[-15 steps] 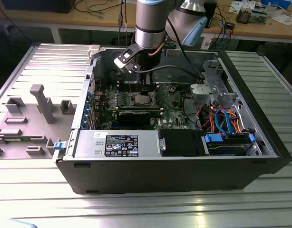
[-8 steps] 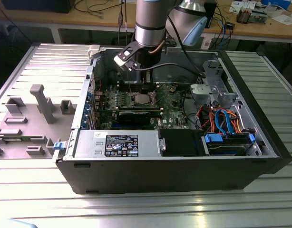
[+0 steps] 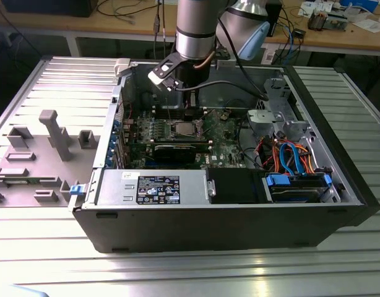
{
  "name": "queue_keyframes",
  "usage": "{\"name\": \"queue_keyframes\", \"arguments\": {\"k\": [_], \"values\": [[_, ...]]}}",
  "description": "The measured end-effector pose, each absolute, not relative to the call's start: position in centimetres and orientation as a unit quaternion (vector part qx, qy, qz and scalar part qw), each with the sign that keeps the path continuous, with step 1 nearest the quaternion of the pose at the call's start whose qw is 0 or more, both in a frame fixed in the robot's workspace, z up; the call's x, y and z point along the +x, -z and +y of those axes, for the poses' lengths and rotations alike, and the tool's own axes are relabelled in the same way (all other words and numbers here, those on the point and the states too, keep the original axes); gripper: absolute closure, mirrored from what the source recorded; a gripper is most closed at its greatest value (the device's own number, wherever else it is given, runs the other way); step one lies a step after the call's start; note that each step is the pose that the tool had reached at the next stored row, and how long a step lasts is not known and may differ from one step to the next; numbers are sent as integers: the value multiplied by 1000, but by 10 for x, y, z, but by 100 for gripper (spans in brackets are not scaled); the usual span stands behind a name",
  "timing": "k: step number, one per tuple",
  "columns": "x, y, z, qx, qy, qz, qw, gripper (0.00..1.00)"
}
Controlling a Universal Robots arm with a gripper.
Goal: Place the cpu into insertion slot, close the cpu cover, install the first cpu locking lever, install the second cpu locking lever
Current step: 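Place the cpu into insertion slot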
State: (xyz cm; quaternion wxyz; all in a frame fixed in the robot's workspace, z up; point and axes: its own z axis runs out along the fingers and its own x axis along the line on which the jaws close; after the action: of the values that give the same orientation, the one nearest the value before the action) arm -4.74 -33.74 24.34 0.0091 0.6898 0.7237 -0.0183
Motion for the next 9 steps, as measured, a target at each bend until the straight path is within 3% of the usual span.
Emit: {"name": "queue_keyframes", "arguments": {"k": [9], "values": [[-47,-244,-338,690,14,724,5,89]]}}
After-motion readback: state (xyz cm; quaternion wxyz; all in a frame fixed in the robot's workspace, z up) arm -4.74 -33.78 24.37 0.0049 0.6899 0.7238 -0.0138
